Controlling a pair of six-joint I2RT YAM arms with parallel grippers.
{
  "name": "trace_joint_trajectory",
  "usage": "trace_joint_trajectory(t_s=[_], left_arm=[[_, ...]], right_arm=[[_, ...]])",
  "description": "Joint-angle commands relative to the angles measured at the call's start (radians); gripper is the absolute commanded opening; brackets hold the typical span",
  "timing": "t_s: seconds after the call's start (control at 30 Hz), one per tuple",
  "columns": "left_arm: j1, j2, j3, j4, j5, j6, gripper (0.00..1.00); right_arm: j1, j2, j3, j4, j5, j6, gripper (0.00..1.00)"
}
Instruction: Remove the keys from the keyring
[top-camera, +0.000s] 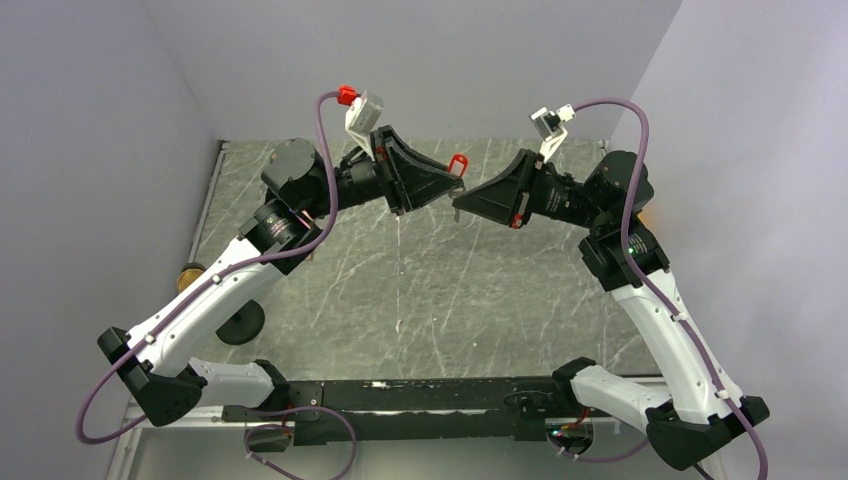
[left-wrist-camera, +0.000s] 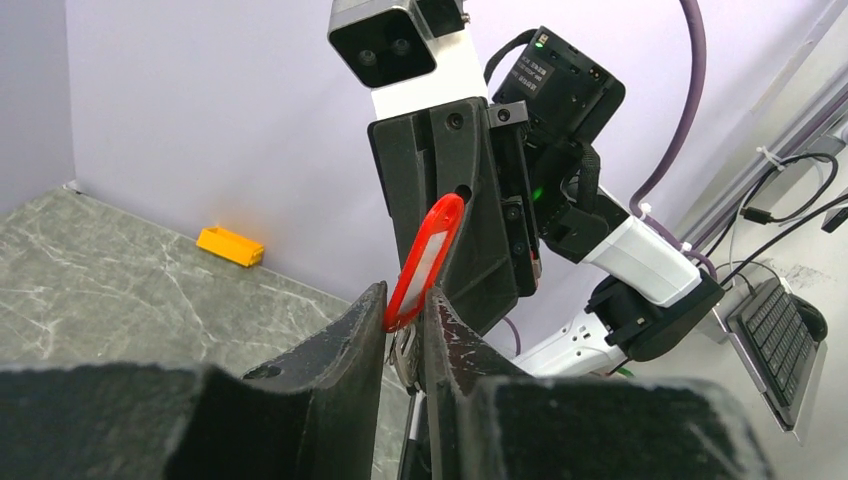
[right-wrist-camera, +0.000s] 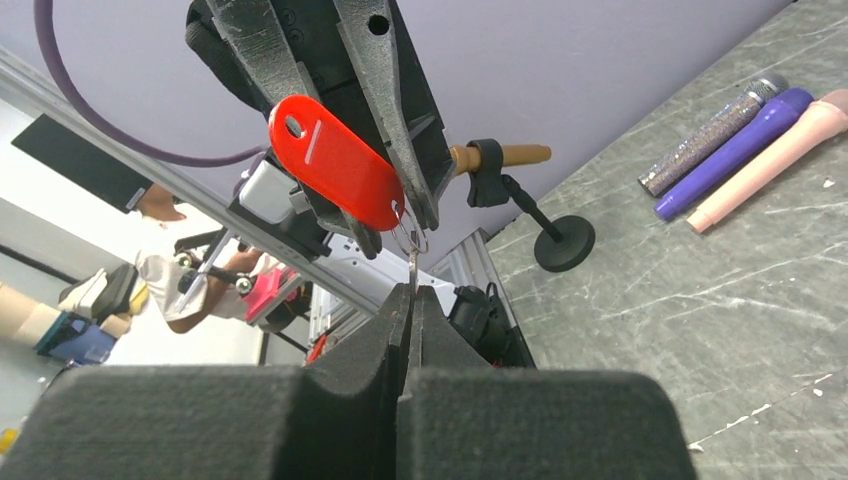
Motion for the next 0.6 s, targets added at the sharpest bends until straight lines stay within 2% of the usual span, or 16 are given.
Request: trace_joint_trajectory(t_s=[0.0, 0.33, 0.43, 0.57], left_arm=[[0.007, -0.015, 0.027, 0.000, -0.019, 0.018, 0.23], [0.020, -0.022, 0.022, -0.005, -0.029, 0.002, 0.14], [0.021, -0.017, 0.029, -0.001, -0.029, -0.009, 0.01], [0.021, -0.010, 0.037, -0.005, -0.022, -0.017, 0.00]], right_arm=[[-0.001, -0.016, 0.013, 0.007, -0.003, -0.018, 0.00], [0.000, -0.019, 0.020, -0.013, -0.003, -0.032, 0.00], [-0.001, -0.018, 0.024, -0.016, -0.003, -0.034, 0.00], [-0.001, -0.017, 0.028, -0.021, -0.004, -0.037, 0.00]])
